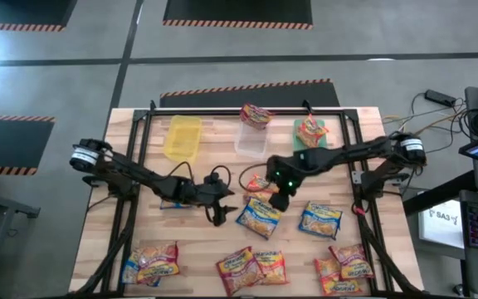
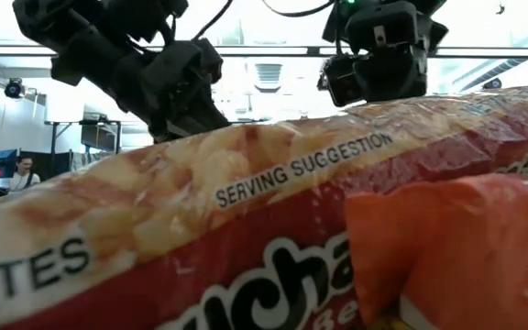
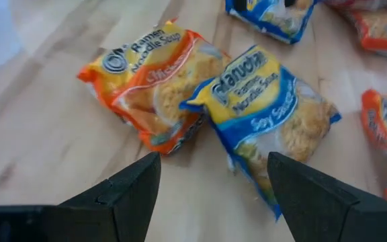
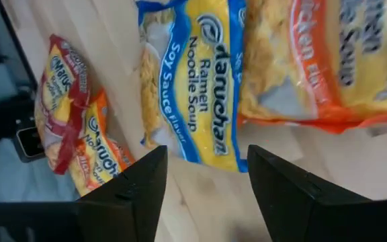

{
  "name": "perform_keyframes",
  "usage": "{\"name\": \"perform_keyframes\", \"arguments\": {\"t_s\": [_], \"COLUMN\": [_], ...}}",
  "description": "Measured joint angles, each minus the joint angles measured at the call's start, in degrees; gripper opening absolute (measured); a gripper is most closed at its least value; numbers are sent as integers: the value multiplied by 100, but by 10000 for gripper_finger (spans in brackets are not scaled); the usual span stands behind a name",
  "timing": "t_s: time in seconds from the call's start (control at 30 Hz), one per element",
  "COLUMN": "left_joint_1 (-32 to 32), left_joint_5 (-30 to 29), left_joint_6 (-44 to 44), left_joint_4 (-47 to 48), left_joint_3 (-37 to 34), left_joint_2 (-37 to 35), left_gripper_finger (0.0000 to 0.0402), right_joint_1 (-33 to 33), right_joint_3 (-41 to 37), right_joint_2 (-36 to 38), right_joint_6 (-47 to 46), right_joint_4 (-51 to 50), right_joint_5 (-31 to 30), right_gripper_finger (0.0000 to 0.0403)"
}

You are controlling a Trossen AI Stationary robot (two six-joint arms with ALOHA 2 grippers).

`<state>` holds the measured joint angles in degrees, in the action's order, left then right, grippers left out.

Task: Sort Maruchan noodles
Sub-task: Put the middle blue noodle pack into the yellow bin

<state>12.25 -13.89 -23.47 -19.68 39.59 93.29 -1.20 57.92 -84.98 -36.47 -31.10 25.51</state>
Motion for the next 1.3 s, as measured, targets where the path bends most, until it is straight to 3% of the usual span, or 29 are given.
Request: {"name": "perform_keyframes", "arguments": {"t_s": [0.2,0.37,0.67,0.9,1.17,1.3], "left_joint_1": [9,91,158,160,158,155], "left_joint_5": [11,409,411,549,549,549], "left_joint_6": [-601,-880,-1193,-1297,-1224,-1156], "left_joint_4": [-642,-1262,-1431,-1419,-1388,-1377], "left_joint_3": [0,7,2,2,2,2], "left_joint_2": [530,817,1064,1071,1071,1071], "left_gripper_finger": [258,258,258,258,258,258], "right_joint_1": [178,251,246,251,298,340], "right_joint_3": [-586,-856,-1112,-1027,-704,-550], "right_joint_2": [28,-48,-334,-897,-1419,-1448], "right_joint_6": [-695,-721,-738,-716,-220,-2], "right_joint_4": [484,972,1791,2717,2752,2738], "right_joint_5": [-109,-108,-89,620,931,1149], "right_gripper_finger": [210,212,212,212,209,188]}}
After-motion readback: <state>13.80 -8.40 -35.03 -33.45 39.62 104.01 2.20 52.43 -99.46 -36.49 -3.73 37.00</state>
